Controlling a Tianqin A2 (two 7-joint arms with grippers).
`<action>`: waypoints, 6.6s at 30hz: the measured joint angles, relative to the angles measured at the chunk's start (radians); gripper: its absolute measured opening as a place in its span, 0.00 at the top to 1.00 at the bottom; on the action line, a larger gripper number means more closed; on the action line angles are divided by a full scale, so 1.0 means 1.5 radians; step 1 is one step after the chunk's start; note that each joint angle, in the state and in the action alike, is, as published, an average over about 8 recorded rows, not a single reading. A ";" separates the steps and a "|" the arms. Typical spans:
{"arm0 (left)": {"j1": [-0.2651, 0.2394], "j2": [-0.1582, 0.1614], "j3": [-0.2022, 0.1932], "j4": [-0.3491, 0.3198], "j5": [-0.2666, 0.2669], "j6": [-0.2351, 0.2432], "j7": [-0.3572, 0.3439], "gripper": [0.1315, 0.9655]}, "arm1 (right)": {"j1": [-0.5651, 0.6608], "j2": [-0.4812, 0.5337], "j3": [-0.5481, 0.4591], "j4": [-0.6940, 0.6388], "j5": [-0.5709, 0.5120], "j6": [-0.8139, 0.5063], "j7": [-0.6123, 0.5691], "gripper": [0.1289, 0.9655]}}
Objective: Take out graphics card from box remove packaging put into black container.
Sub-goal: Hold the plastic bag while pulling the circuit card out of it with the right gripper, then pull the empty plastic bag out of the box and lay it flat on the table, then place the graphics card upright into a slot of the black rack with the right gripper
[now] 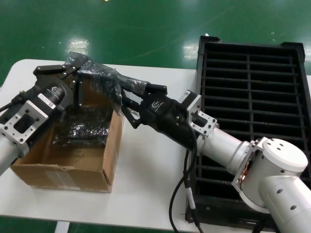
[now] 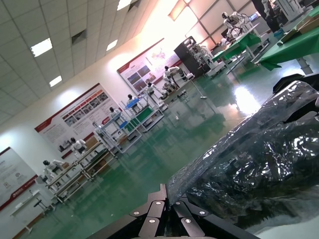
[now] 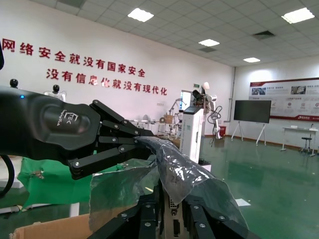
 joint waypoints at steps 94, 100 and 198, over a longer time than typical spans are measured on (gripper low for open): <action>-0.060 0.027 -0.057 0.104 -0.042 -0.052 0.005 0.99 | -0.199 0.233 0.066 0.621 -0.493 0.209 0.501 0.93; -0.034 0.007 -0.007 0.044 -0.130 -0.072 -0.150 0.99 | -0.217 0.208 0.170 0.733 -0.655 0.102 0.592 0.93; -0.533 0.317 0.435 0.618 -0.138 -0.278 -0.720 0.29 | 0.113 0.056 -0.016 0.617 -1.338 -0.514 0.895 0.93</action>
